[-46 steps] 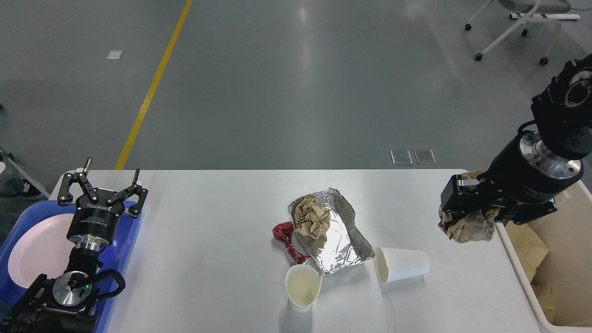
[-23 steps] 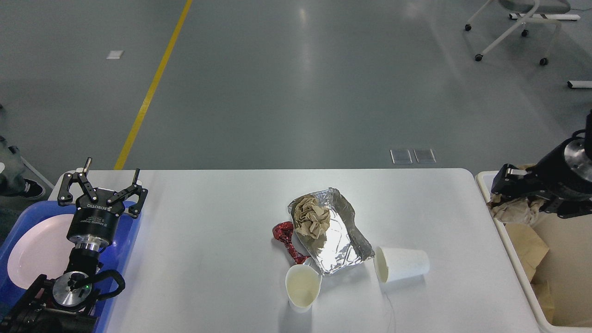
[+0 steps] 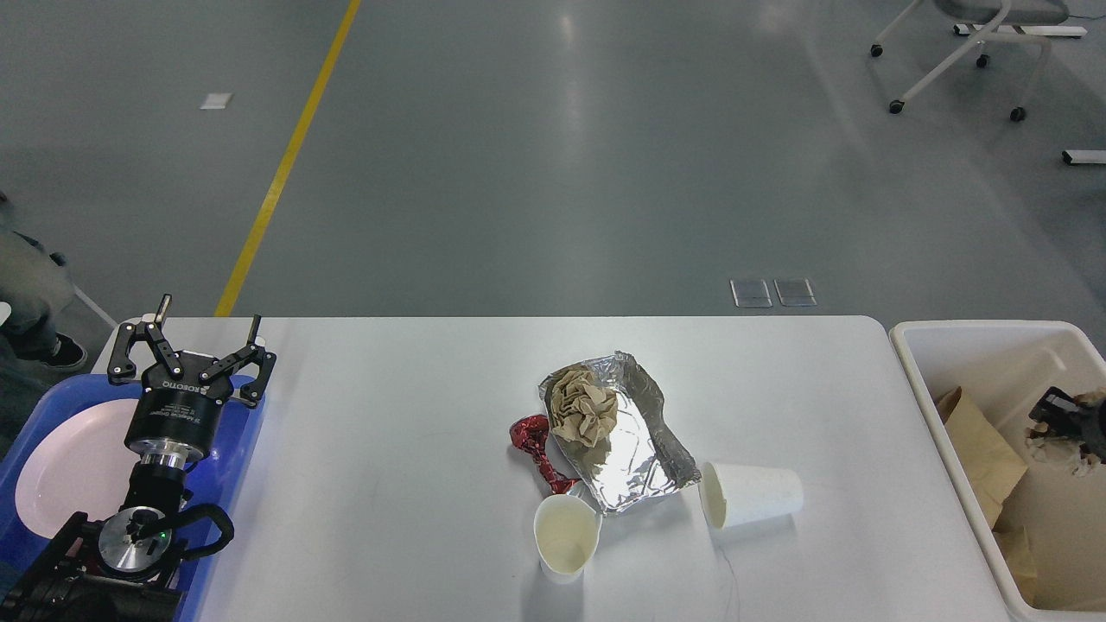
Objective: Tidy desktop
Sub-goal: 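Lower the crumpled paper into the white bin and release it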
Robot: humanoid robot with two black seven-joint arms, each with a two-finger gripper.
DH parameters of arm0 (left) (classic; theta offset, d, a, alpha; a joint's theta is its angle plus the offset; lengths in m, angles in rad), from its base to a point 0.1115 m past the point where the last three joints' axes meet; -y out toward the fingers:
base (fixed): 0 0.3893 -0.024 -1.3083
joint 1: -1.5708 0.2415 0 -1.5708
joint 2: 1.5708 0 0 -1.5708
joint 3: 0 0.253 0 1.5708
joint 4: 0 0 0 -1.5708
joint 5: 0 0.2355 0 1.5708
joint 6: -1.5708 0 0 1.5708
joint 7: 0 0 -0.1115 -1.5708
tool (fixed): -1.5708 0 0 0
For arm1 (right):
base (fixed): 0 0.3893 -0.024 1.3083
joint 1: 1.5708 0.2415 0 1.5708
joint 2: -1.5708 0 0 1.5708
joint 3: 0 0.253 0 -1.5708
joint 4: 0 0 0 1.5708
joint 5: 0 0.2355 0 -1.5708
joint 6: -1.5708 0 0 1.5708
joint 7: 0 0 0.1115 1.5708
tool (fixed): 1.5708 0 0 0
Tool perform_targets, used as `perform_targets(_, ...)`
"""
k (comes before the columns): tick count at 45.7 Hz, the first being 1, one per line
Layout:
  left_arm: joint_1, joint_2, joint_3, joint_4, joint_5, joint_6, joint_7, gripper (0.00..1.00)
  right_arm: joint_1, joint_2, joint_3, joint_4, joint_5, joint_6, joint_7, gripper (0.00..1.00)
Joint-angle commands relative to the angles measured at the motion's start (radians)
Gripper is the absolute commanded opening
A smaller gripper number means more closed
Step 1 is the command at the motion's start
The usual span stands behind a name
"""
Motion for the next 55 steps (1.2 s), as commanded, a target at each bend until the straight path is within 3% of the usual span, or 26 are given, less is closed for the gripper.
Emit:
perform_targets(1,0.000,0.000,0.000,0.000,0.000,0.000,0.000,0.96,-0.193,0.077,0.095,-0.207,0.000,-0.048,0.000,0.00)
perform_targets(12,0.000,0.000,0.000,0.000,0.000,0.000,0.000,0.96,-0.477,0.266,0.140,-0.504,0.003,-0.219,0.000,0.00)
perform_targets(18,0.000,0.000,0.000,0.000,0.000,0.000,0.000,0.96,-0.556,0.338,0.141,-0.595,0.015,-0.245,-0.002,0.00)
perform_targets(29,0.000,0.000,0.000,0.000,0.000,0.000,0.000,0.96,-0.588,0.355,0.180,-0.620,0.017,-0.319,-0.009,0.00)
perform_targets(43,0.000,0.000,0.000,0.000,0.000,0.000,0.000,0.96,-0.616,0.353,0.181,-0.620,0.017,-0.323,-0.008,0.00)
perform_targets(44,0.000,0.000,0.000,0.000,0.000,0.000,0.000,0.96,-0.617,0.353,0.180,-0.620,0.017,-0.325,-0.008,0.08)
perform_targets(48,0.000,0.000,0.000,0.000,0.000,0.000,0.000,0.96,-0.620,0.349,0.174,-0.621,0.017,-0.355,-0.008,0.90)
perform_targets(49,0.000,0.000,0.000,0.000,0.000,0.000,0.000,0.96,-0.620,0.350,0.175,-0.621,0.018,-0.368,-0.008,1.00)
perform_targets(55,0.000,0.000,0.000,0.000,0.000,0.000,0.000,0.96,-0.622,0.353,0.180,-0.617,0.017,-0.401,-0.008,1.00)
